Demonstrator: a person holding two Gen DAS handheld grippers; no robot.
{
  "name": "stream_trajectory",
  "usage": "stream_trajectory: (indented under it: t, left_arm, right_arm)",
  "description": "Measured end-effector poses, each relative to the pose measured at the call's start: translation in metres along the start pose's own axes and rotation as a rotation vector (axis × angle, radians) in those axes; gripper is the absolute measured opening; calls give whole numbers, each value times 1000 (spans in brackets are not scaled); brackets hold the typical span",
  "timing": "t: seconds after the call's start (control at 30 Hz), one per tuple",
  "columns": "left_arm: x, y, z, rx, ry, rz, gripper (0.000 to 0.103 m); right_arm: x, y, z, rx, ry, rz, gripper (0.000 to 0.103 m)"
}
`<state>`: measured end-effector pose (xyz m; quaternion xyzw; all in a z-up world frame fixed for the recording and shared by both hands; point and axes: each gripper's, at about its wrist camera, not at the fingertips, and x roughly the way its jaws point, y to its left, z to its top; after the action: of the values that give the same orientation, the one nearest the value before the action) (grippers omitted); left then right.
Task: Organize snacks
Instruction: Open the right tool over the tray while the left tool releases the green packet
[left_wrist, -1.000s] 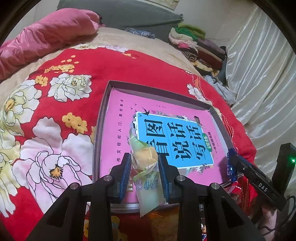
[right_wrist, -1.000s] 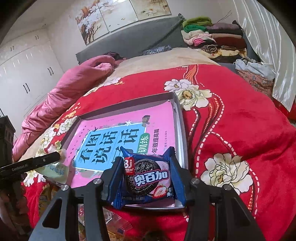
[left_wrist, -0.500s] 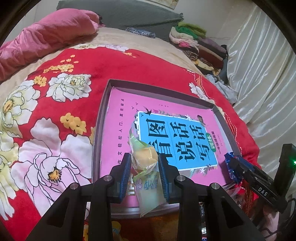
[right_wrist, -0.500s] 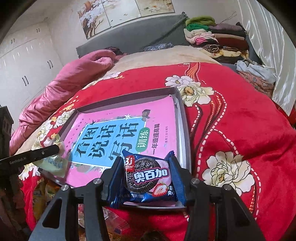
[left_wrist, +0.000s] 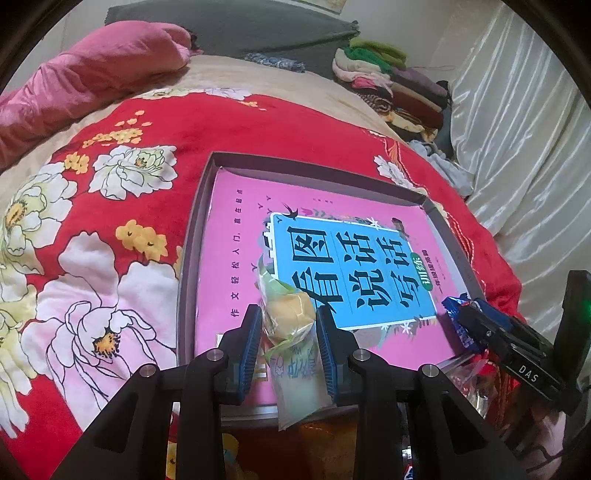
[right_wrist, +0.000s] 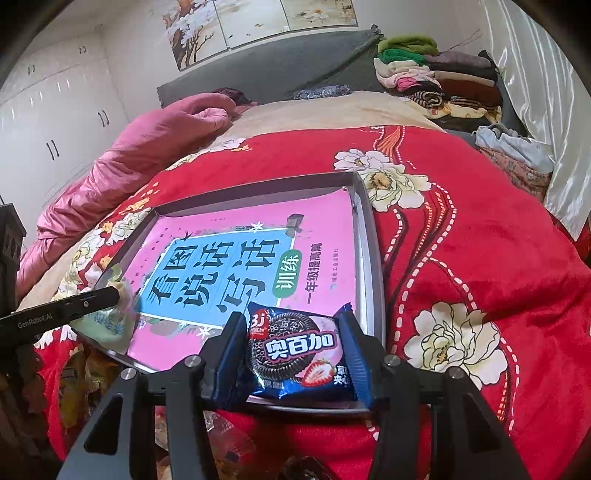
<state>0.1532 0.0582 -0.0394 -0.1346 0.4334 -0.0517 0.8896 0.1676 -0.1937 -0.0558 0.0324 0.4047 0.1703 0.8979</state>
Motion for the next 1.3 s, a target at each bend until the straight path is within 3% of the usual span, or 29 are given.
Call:
stream_trajectory:
  t: [0.67,0.93,1.3]
  left_arm:
    - [-4,-1,0,27,-1,23,34]
    - [-20,-2,5,29,-48,25,56]
    - [-37,1,5,-9,-44,19,71]
  right_arm:
    - [-8,2,1,-6,-30,19,54]
    - [-18,3,5,-5,-79,48,60]
    - [-41,5,10,-13,-175,99,71]
